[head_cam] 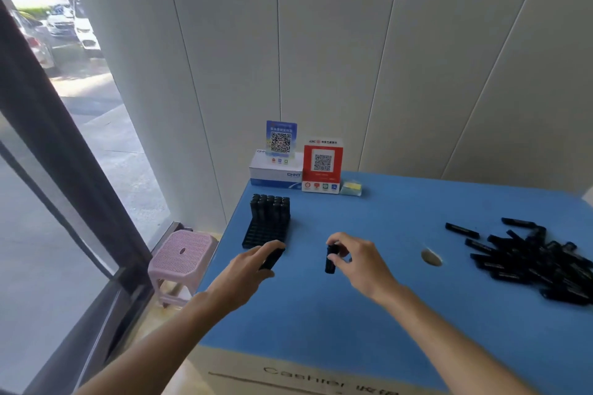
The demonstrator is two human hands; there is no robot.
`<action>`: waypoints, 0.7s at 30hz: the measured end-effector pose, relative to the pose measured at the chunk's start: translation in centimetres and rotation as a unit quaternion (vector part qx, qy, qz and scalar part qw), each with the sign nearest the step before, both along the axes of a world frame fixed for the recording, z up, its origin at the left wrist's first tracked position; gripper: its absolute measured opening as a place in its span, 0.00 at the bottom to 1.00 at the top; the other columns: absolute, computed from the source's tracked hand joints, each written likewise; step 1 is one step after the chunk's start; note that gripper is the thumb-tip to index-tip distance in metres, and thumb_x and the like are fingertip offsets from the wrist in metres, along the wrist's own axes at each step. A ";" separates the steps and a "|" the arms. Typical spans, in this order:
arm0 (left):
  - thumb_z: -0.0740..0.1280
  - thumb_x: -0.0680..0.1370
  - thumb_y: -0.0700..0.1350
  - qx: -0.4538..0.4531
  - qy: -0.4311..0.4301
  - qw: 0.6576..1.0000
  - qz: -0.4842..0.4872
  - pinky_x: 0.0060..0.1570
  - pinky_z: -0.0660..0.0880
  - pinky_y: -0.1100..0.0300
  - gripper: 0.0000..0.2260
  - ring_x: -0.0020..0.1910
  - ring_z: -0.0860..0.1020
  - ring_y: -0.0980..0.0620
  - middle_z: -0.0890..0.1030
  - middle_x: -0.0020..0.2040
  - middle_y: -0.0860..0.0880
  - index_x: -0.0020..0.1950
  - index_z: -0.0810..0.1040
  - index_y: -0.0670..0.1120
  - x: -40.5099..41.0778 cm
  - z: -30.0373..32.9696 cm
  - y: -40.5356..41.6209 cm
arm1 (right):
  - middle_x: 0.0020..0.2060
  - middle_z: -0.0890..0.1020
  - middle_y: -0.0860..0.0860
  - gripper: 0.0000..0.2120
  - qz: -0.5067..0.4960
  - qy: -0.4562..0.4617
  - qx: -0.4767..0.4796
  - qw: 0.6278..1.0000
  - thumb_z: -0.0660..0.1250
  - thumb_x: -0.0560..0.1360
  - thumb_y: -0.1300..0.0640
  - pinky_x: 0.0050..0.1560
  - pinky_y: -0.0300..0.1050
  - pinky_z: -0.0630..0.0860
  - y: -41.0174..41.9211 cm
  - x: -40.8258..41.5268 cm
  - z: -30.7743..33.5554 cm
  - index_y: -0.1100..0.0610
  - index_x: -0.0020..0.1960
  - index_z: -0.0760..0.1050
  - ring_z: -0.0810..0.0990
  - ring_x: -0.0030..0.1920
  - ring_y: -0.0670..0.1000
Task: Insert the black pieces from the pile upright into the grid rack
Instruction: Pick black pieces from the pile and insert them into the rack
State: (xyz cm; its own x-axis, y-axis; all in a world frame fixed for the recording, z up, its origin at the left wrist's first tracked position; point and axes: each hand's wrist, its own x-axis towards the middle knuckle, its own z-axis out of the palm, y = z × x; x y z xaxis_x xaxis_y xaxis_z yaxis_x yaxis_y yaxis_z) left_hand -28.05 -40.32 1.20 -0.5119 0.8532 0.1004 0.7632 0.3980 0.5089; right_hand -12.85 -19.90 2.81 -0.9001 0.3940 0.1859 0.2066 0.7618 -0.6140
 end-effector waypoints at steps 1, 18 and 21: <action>0.68 0.76 0.42 0.002 0.000 1.000 0.002 0.41 0.73 0.61 0.24 0.42 0.74 0.52 0.76 0.52 0.52 0.68 0.65 0.55 -0.8 -0.3 0.0 | 0.45 0.80 0.48 0.08 0.002 -0.002 0.001 1.000 0.68 0.75 0.57 0.48 0.48 0.77 0.1 -0.6 -0.1 0.51 0.53 0.73 0.78 0.46 0.50; 0.71 0.73 0.38 0.085 -0.026 0.991 0.099 0.41 0.78 0.57 0.25 0.39 0.77 0.57 0.76 0.49 0.53 0.65 0.69 0.55 -11.1 -3.9 2.6 | 0.41 0.79 0.45 0.07 0.080 0.016 -0.019 0.996 0.71 0.72 0.56 0.50 0.46 0.76 2.6 -13.2 -1.4 0.52 0.50 0.78 0.76 0.45 0.46; 0.71 0.73 0.40 0.090 -0.040 0.990 0.105 0.42 0.78 0.58 0.24 0.41 0.77 0.58 0.75 0.50 0.54 0.65 0.69 0.56 -12.5 -3.8 3.0 | 0.41 0.79 0.45 0.08 0.076 0.019 -0.018 0.997 0.72 0.71 0.56 0.49 0.47 0.76 2.4 -15.2 -1.6 0.52 0.50 0.78 0.76 0.45 0.47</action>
State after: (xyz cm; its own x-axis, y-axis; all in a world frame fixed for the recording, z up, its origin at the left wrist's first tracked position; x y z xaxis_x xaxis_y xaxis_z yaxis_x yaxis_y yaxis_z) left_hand -40.58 -37.27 -2.55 -0.6885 0.6993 0.1921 0.6272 0.4411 0.6419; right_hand -28.09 -17.50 1.25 -0.9425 0.2598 0.2101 0.0655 0.7603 -0.6462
